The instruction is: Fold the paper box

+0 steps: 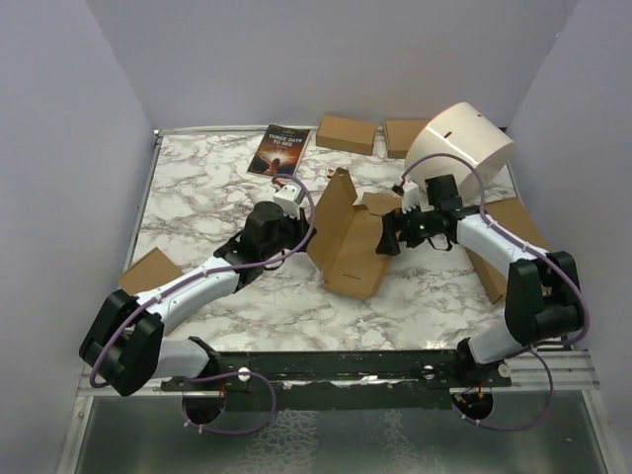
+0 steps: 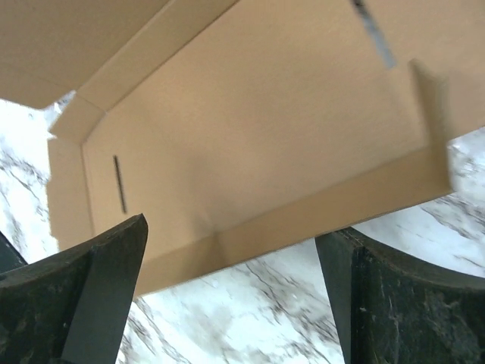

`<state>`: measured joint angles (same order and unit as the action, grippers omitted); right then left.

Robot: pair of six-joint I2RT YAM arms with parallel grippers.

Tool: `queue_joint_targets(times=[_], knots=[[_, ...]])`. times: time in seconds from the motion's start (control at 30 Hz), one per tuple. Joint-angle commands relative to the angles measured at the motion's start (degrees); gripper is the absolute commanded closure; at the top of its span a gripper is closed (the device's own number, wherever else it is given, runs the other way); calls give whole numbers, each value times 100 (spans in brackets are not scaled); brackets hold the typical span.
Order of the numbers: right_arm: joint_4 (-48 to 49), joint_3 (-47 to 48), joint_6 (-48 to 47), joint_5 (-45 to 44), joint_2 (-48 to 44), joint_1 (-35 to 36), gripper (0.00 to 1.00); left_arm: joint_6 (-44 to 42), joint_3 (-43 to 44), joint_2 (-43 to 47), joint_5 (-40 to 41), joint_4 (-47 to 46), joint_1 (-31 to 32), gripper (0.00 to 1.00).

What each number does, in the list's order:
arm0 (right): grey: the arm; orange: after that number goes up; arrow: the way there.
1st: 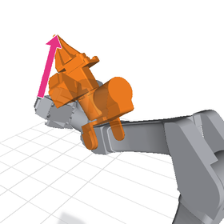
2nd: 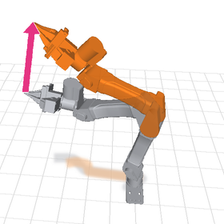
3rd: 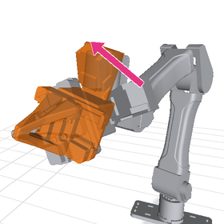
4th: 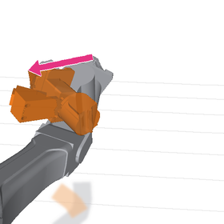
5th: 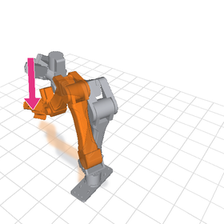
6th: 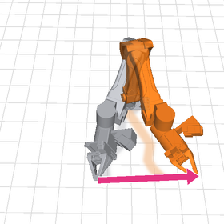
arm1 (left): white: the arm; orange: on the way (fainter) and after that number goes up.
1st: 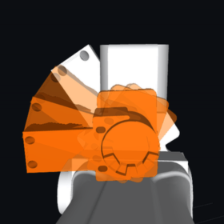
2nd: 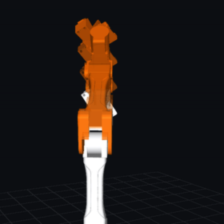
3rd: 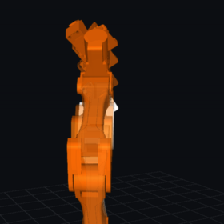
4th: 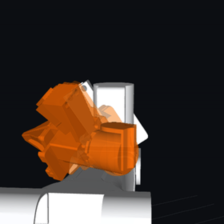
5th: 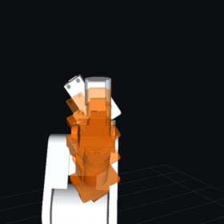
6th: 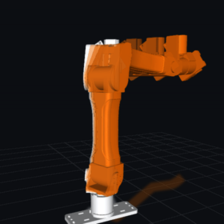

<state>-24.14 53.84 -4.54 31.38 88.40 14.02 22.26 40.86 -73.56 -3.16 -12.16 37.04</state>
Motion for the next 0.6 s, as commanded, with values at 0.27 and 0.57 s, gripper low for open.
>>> queue_joint_targets(times=[0.27,0.57], knots=[[-1480,-35,-3129,1619,-969,-365,2,-346,305,231,-894,420,-273,100],[-2002,-32,-3681,1083,-827,-366,2,-113,300,497,-510,565,-306,100]])
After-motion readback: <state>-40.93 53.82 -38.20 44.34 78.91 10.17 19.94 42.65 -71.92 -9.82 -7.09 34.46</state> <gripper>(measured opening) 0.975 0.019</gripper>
